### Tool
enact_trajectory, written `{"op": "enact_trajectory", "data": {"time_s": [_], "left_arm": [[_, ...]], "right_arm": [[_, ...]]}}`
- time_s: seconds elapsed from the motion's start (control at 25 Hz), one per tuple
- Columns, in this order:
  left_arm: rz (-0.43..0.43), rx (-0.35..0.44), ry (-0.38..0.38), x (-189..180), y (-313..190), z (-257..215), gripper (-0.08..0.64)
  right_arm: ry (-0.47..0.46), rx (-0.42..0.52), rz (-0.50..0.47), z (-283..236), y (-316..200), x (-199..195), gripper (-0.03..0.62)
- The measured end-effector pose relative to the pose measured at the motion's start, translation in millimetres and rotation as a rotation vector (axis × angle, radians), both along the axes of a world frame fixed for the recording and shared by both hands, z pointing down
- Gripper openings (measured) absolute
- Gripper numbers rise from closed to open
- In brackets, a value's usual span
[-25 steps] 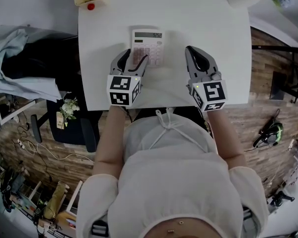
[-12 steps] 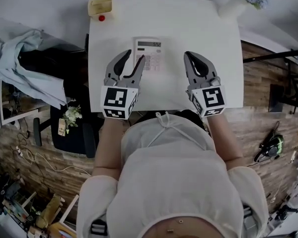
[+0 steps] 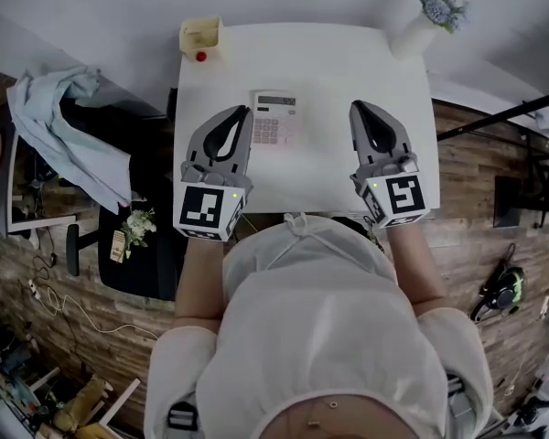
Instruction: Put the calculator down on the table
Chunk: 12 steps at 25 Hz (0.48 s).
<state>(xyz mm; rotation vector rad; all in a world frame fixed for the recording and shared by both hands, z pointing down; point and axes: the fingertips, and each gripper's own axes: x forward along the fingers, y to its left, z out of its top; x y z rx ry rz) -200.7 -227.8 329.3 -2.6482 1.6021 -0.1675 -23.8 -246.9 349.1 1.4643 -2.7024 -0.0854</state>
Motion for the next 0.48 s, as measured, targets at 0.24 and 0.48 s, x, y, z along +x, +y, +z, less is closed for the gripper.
{"op": "enact_trajectory", "data": {"time_s": [0.24, 0.48], "left_arm": [[-0.016, 0.027, -0.039, -10, 22, -25, 0.018], [0.001, 0.015, -0.006, -11, 22, -27, 0.018]], "right_arm": [[0.018, 0.012, -0.032, -23, 21, -8, 0.006], [0.048, 0.012, -0.071, -18, 23, -18, 0.005]]}}
